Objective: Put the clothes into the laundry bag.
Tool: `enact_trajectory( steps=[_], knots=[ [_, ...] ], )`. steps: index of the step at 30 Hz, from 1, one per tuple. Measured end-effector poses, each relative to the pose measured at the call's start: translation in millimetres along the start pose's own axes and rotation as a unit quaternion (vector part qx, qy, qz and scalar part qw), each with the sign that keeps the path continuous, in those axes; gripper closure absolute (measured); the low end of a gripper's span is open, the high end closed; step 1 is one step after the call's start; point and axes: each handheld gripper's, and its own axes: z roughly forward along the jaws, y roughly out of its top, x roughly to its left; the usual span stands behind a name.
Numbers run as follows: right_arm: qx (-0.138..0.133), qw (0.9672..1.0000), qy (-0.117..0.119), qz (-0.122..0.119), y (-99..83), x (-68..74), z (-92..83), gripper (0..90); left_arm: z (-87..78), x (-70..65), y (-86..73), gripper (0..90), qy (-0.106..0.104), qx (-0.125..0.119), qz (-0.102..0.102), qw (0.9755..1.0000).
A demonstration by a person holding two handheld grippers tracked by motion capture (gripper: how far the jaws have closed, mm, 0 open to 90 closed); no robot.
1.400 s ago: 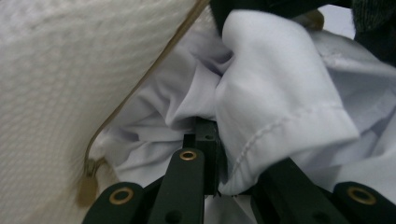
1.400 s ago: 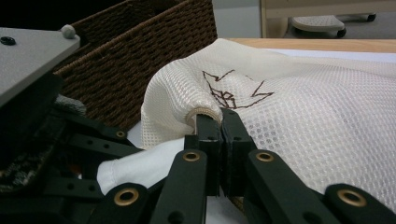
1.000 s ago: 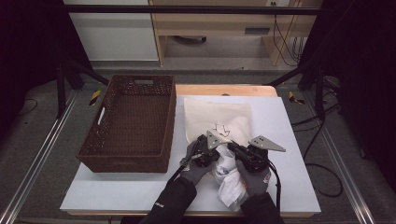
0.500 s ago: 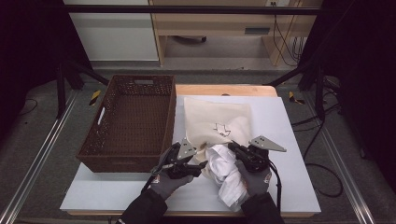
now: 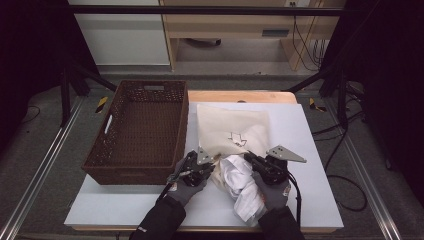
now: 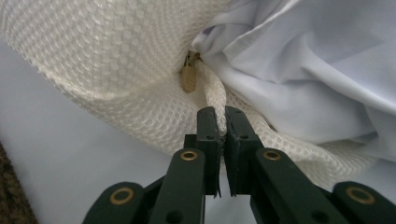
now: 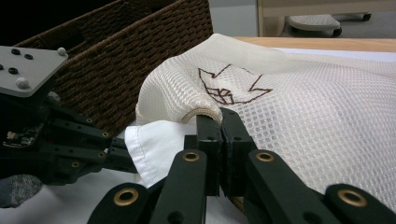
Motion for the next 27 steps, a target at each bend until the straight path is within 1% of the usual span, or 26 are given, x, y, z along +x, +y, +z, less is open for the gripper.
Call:
enact_trajectory(
  steps=[1,4,5,8,10,12,14,15,16,17,18,19,20,22,24,25,27],
  knots=[
    [0.000,1.0000,0.000,0.000,0.2,0.2,-0.5,88.4,-4.6,-0.6,-1.1,85.1,-0.005,-0.004,0.000,1.0000],
    [0.002,1.0000,0.000,-0.003,0.9,0.4,-1.4,88.4,-22.0,-4.7,-8.7,85.3,-0.005,-0.013,0.011,0.9998],
    [0.002,1.0000,0.001,-0.005,1.2,0.7,-1.7,88.4,-27.6,-5.9,-13.1,85.3,-0.005,-0.012,0.014,0.9998],
    [0.005,0.9999,0.004,-0.008,2.0,1.3,-2.1,88.3,-40.9,-9.0,-30.4,85.2,-0.012,-0.011,0.013,0.9998],
    [0.011,0.9999,0.007,-0.008,1.9,2.2,-1.5,88.3,-45.5,-10.8,-42.1,84.9,-0.020,-0.011,0.007,0.9997],
    [0.016,0.9997,0.011,-0.013,1.4,3.8,-0.3,88.3,-46.3,-12.4,-49.6,84.5,-0.016,-0.009,0.010,0.9998],
    [0.020,0.9996,0.011,-0.016,1.3,6.2,0.8,88.3,-44.9,-11.9,-51.9,82.7,-0.012,-0.013,0.004,0.9998],
    [0.023,0.9995,0.009,-0.021,1.4,7.0,0.7,88.3,-44.8,-11.5,-51.2,79.6,-0.012,-0.020,-0.002,0.9997],
    [0.024,0.9995,0.008,-0.022,1.5,7.8,0.7,88.3,-46.1,-11.3,-49.3,75.2,-0.016,-0.029,-0.006,0.9994],
    [0.022,0.9995,0.009,-0.021,1.6,8.2,0.7,88.3,-48.2,-12.6,-46.4,69.9,-0.022,-0.042,-0.008,0.9988],
    [0.023,0.9995,0.008,-0.021,1.6,8.1,0.6,88.3,-50.6,-15.6,-42.4,64.1,-0.022,-0.056,-0.007,0.9982],
    [0.022,0.9995,0.008,-0.022,1.5,7.9,0.7,88.3,-52.6,-19.5,-37.5,57.7,-0.025,-0.066,-0.002,0.9975],
    [0.022,0.9995,0.008,-0.020,1.4,7.8,0.9,88.3,-53.5,-24.2,-32.2,51.3,-0.031,-0.072,0.002,0.9969],
    [0.021,0.9996,0.007,-0.019,1.1,8.1,1.1,88.3,-51.4,-35.1,-22.4,41.5,-0.045,-0.078,0.010,0.9959],
    [0.020,0.9996,0.005,-0.019,1.3,8.9,0.8,88.3,-44.9,-46.5,-15.4,30.7,-0.060,-0.077,0.017,0.9951],
    [0.020,0.9996,0.005,-0.020,1.4,8.9,0.6,88.3,-40.4,-51.8,-13.4,27.2,-0.065,-0.077,0.019,0.9947],
    [0.020,0.9996,0.006,-0.019,1.4,8.5,0.7,88.3,-30.2,-59.9,-10.5,23.3,-0.070,-0.077,0.018,0.9944]
  ],
)
